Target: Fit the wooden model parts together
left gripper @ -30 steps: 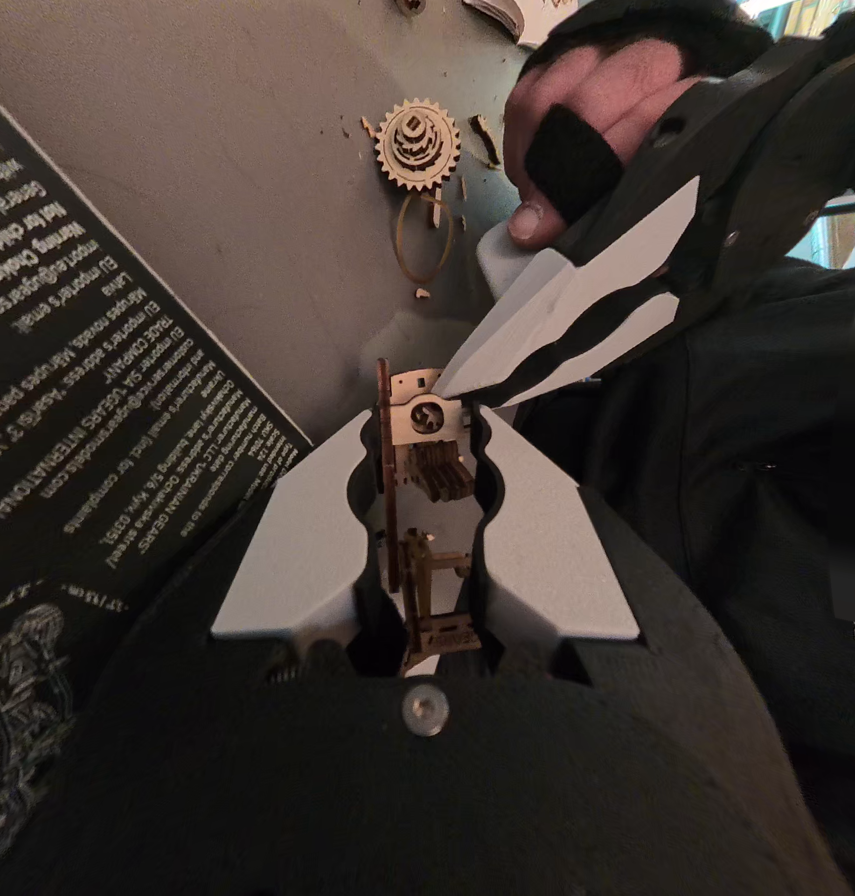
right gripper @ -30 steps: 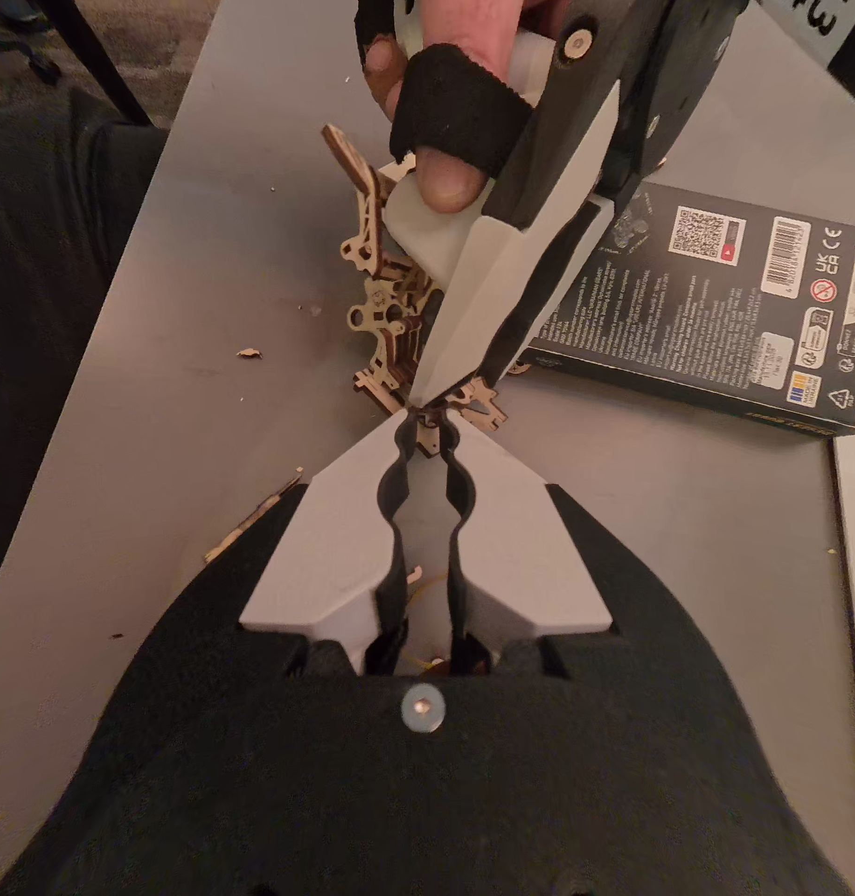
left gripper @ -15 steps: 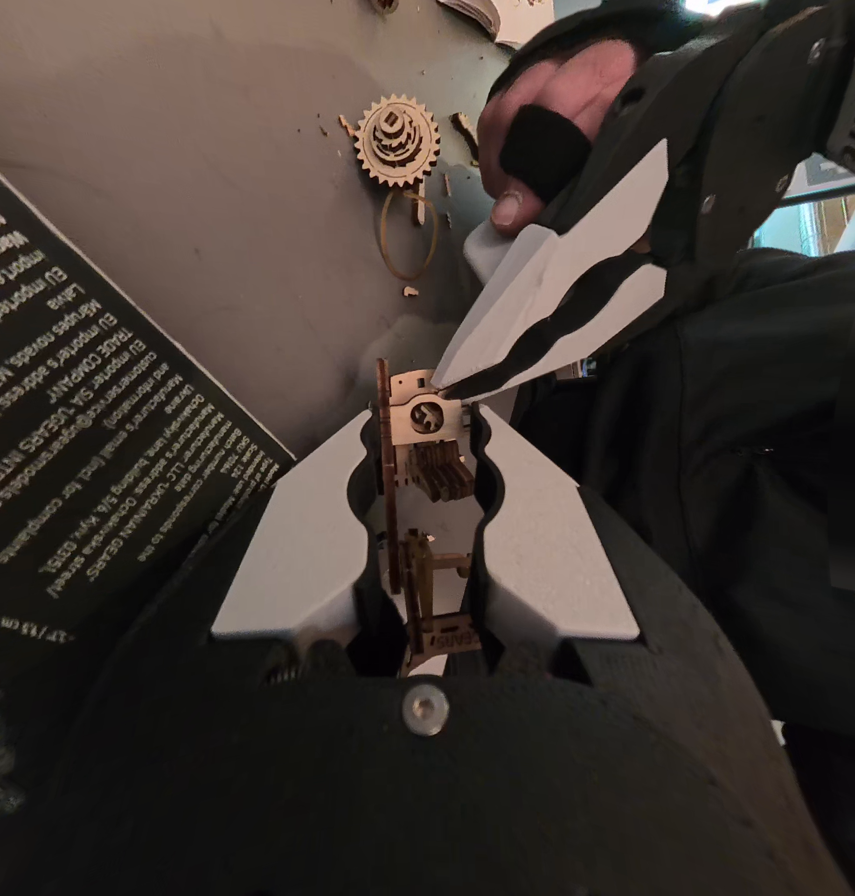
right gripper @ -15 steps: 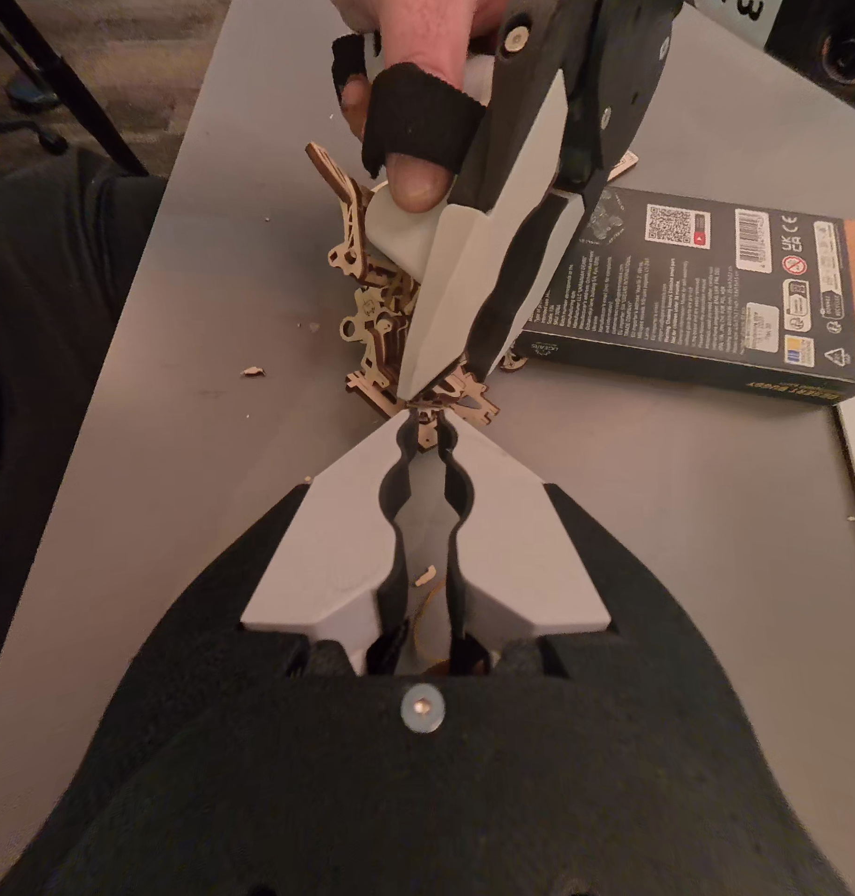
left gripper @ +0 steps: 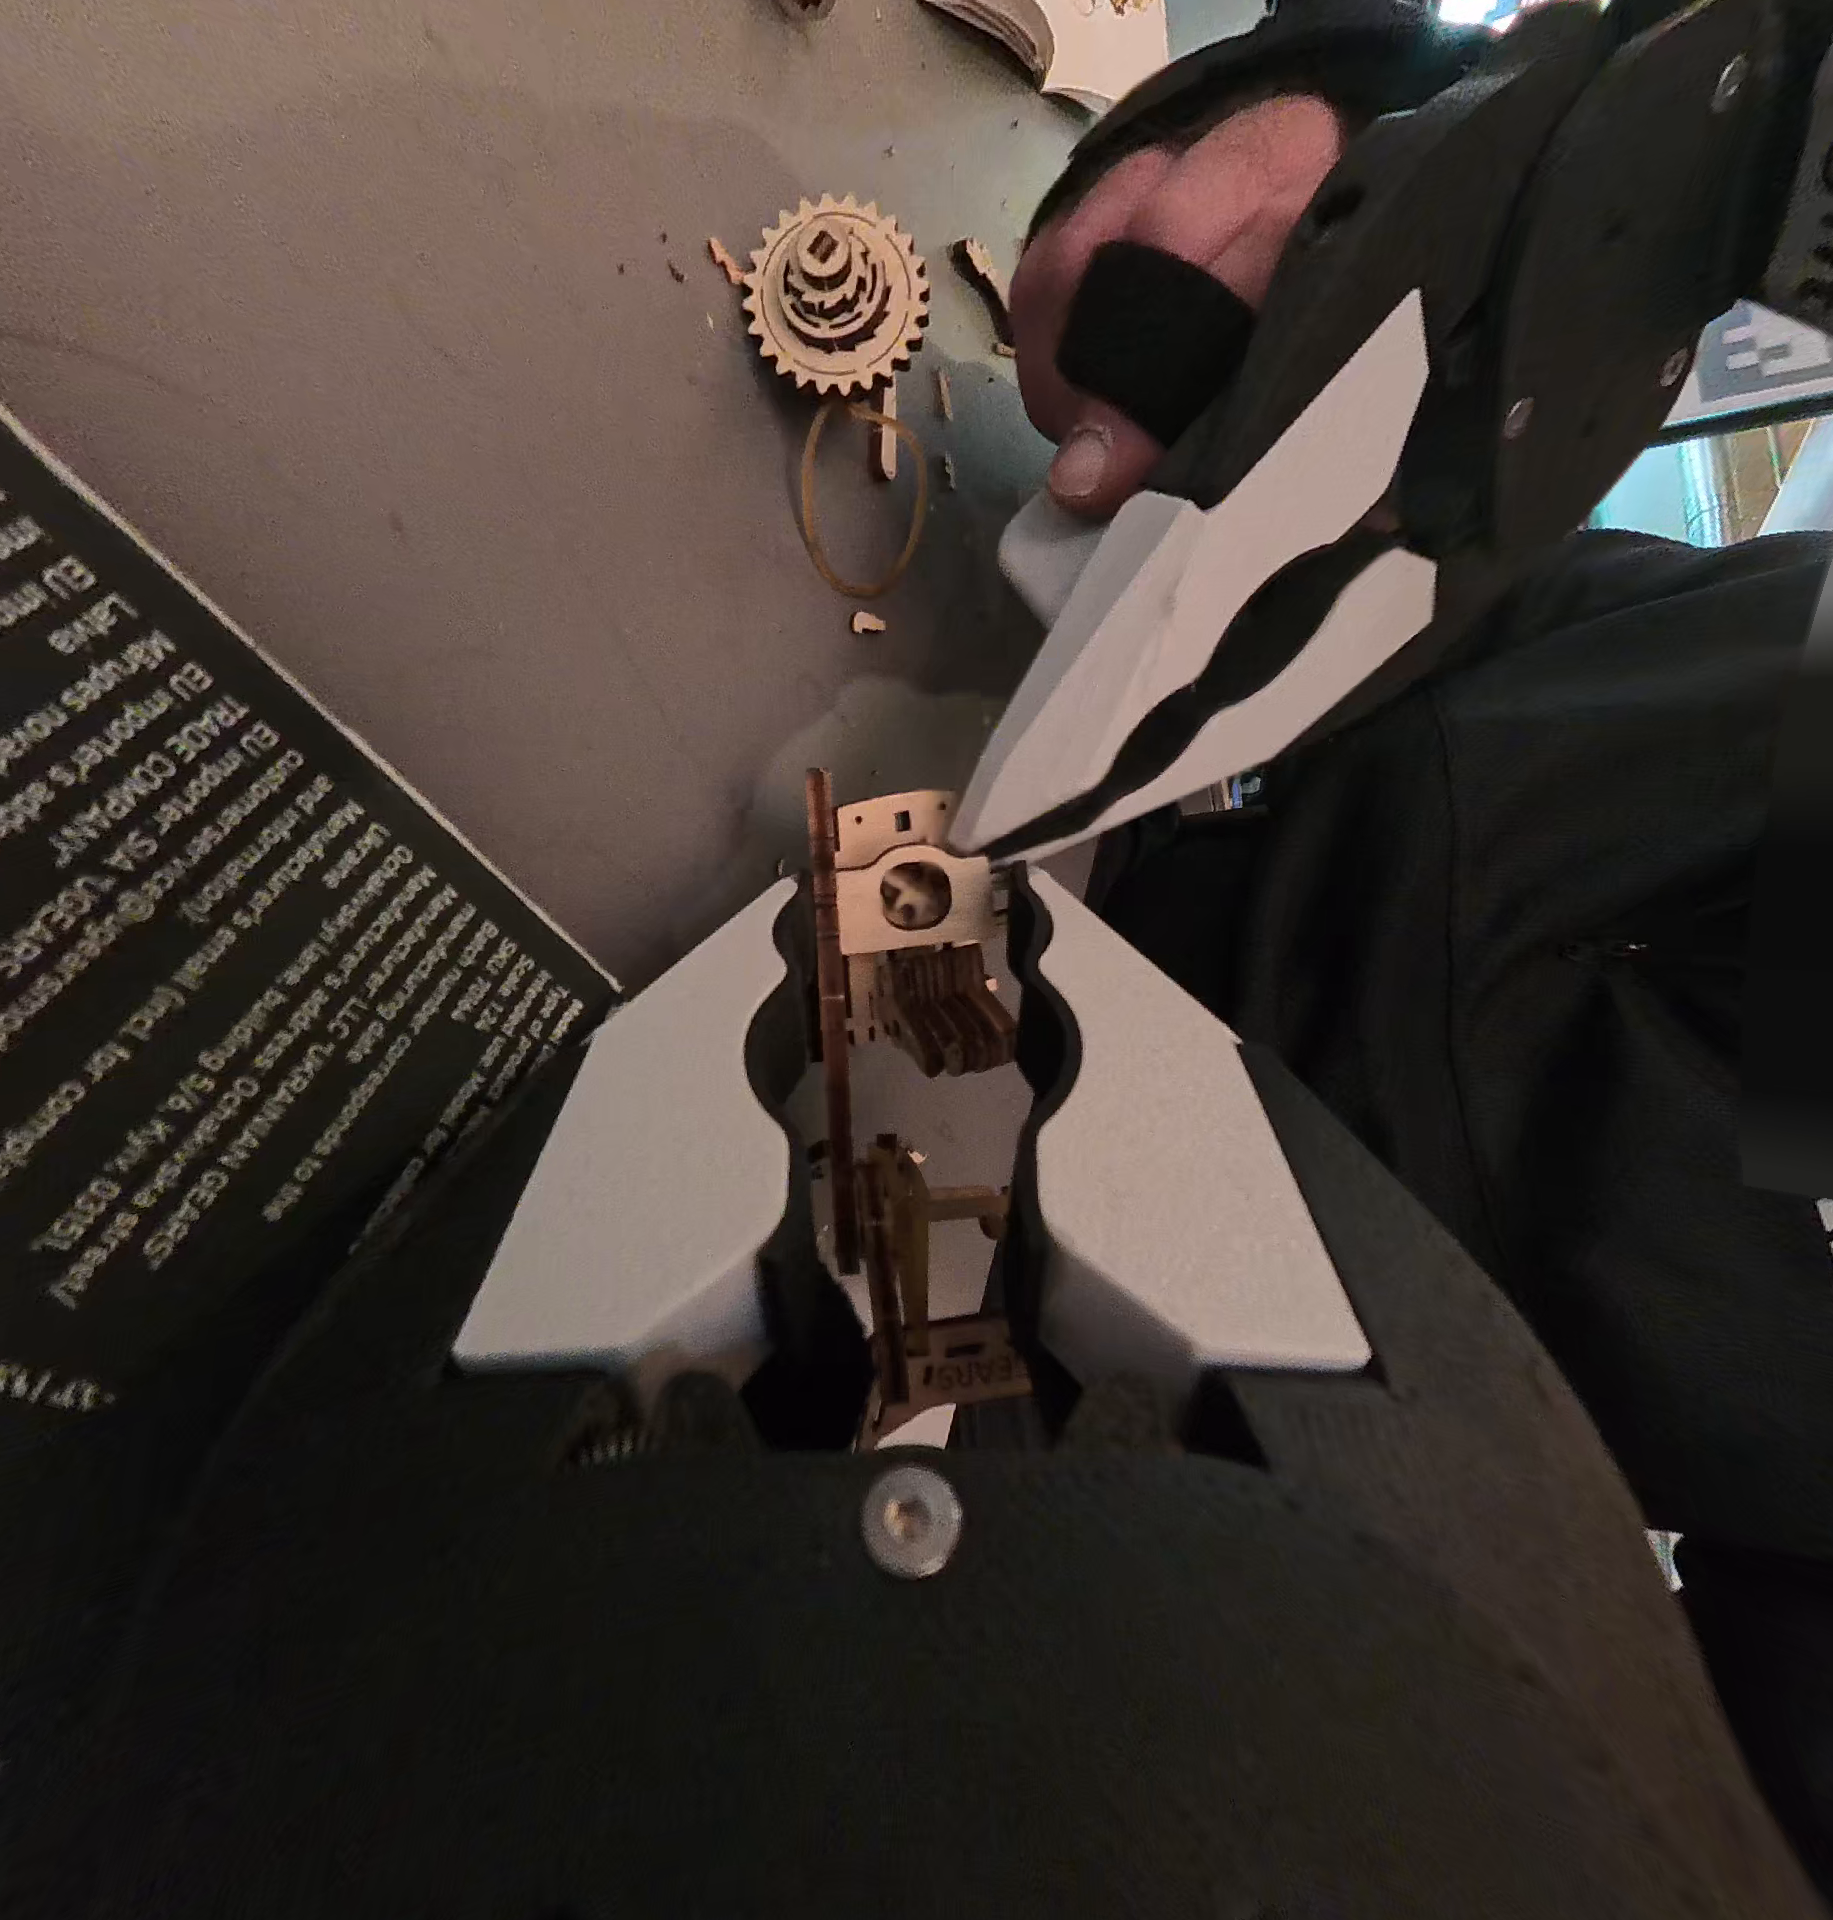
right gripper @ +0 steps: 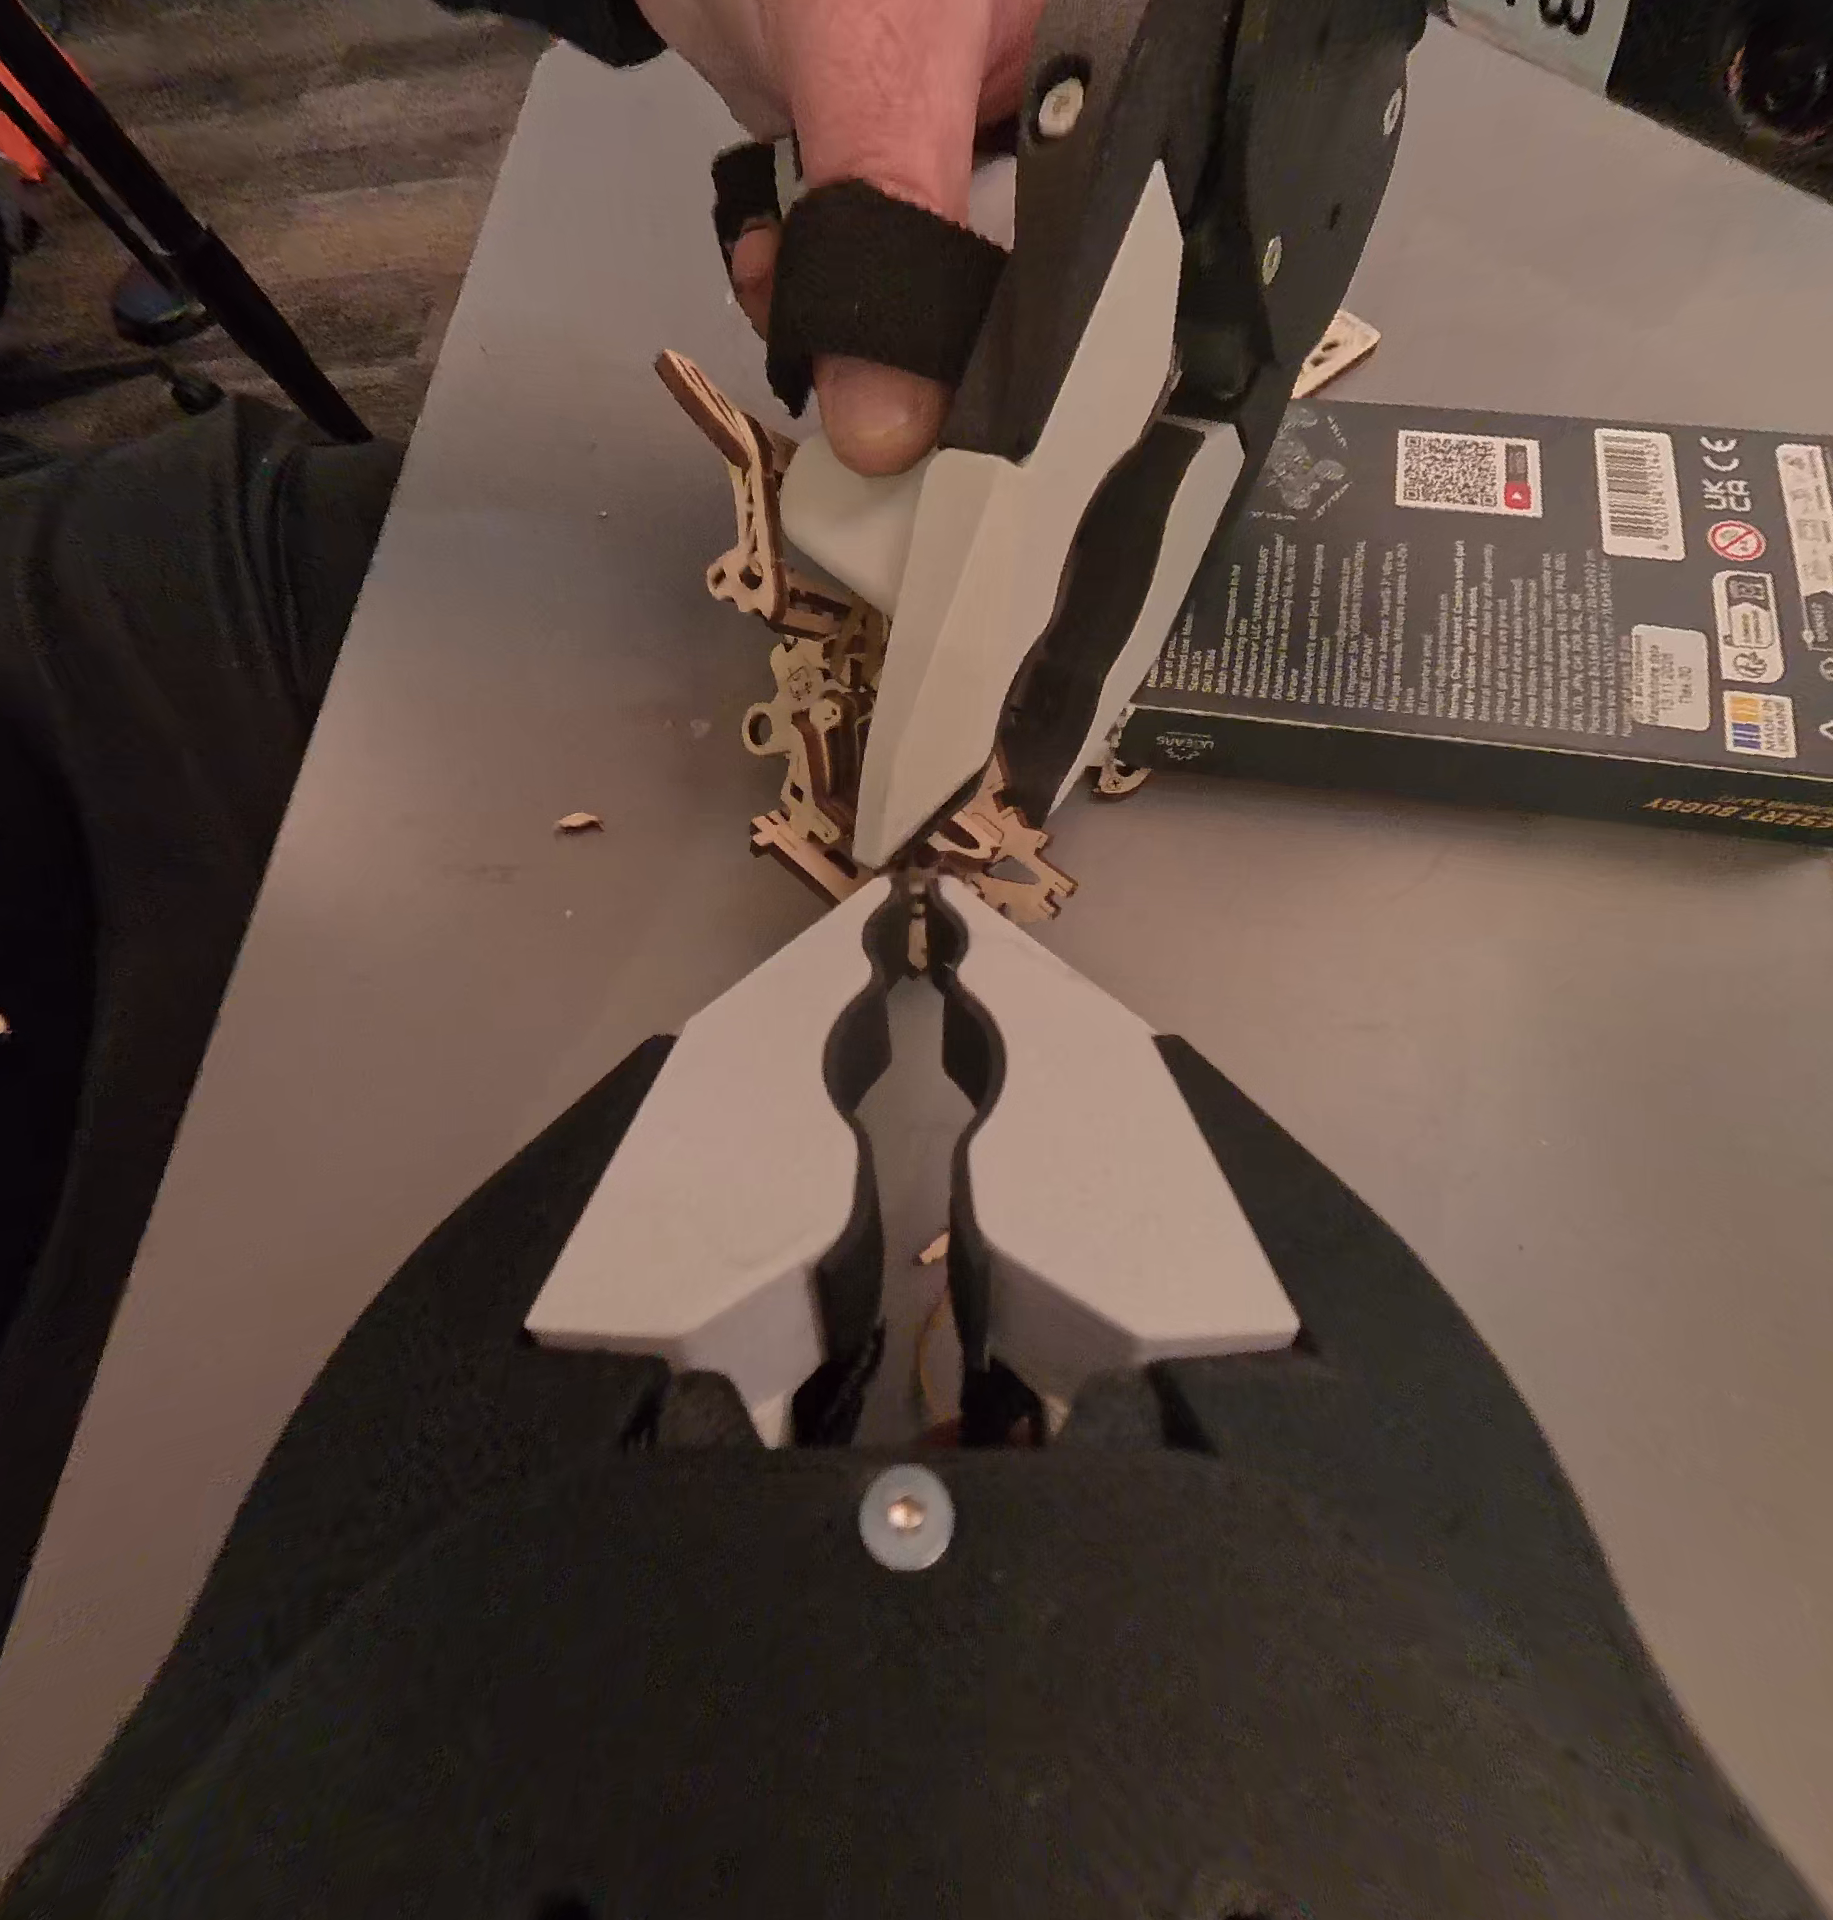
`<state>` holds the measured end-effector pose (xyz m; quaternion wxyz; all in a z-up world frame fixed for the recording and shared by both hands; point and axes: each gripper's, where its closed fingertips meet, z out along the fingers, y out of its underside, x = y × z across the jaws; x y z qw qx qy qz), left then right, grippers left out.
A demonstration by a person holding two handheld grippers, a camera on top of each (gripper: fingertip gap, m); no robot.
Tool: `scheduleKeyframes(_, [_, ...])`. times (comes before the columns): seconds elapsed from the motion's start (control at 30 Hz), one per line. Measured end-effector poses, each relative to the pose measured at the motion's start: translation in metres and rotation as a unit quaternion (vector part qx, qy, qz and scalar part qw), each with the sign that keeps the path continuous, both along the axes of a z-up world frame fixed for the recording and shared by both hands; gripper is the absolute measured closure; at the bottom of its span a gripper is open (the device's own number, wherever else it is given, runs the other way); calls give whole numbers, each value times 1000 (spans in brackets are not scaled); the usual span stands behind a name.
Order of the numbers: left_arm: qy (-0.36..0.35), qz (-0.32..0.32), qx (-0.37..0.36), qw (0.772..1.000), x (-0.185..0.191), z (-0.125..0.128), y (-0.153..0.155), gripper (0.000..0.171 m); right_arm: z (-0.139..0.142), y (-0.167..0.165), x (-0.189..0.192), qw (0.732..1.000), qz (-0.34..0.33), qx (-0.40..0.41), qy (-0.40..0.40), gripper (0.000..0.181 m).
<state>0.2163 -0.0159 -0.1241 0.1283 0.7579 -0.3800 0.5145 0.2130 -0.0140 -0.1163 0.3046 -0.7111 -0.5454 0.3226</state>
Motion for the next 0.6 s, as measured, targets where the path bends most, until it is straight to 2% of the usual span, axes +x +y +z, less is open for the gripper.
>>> scheduleKeyframes(0.27, [-5, 5, -7, 1000, 2, 0, -1, 137, -4, 4, -1, 1000, -13, 7, 5, 181])
scheduleKeyframes(0.53, [10, -8, 27, 1000, 2, -3, -3, 137, -4, 3, 2, 1000, -22, 11, -1, 181])
scheduleKeyframes(0.6, [9, -6, 31, 999, 3, -3, -3, 137, 0, 6, 9, 999, -33, 2, 6, 176])
